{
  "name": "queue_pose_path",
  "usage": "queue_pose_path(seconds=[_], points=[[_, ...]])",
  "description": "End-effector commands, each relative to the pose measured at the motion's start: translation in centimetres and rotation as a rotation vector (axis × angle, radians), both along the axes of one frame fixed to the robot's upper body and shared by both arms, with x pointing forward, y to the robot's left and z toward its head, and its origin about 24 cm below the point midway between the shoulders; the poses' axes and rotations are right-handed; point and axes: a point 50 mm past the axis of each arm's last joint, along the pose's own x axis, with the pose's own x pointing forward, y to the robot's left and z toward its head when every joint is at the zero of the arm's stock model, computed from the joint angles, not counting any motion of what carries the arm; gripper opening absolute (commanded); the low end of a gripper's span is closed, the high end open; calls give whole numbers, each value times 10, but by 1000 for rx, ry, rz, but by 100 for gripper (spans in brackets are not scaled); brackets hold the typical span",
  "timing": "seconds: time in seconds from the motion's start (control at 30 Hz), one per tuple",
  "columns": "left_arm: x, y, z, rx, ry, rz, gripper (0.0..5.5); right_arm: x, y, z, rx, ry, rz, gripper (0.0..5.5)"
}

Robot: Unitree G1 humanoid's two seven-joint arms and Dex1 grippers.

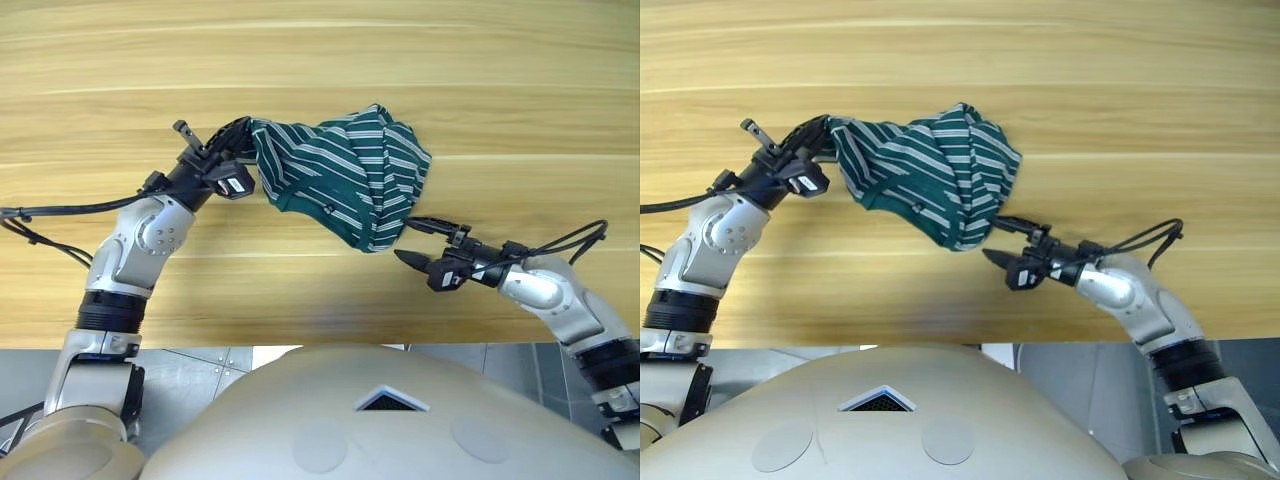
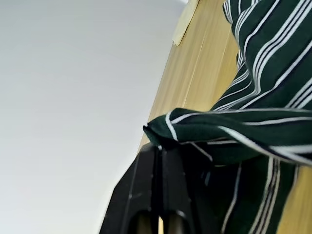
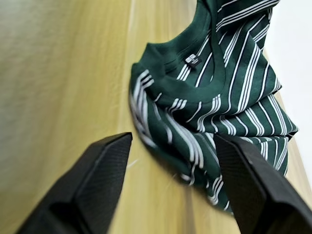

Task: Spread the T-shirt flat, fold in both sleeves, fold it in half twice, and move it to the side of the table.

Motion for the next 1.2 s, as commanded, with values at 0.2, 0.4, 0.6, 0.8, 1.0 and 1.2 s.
queue_pose_path(seconds=[0.2,0.4,0.6,0.8,1.0,1.2], points=[[3,1,1,5,-4,9,2,20,-25,-46,-137,114,-163,310],[3,6,0,3,-5,31,2,33,-45,-37,-116,33,-284,310],[-2,25,0,9,-6,109,2,40,-58,-29,-130,-25,-339,310],[-12,40,-4,-18,7,188,2,59,-41,-29,-72,-92,-344,310],[-17,47,-7,-30,16,230,2,33,-35,-36,-153,-23,-200,310],[-11,41,-6,-35,9,207,2,30,-21,-37,-232,-17,-88,310]])
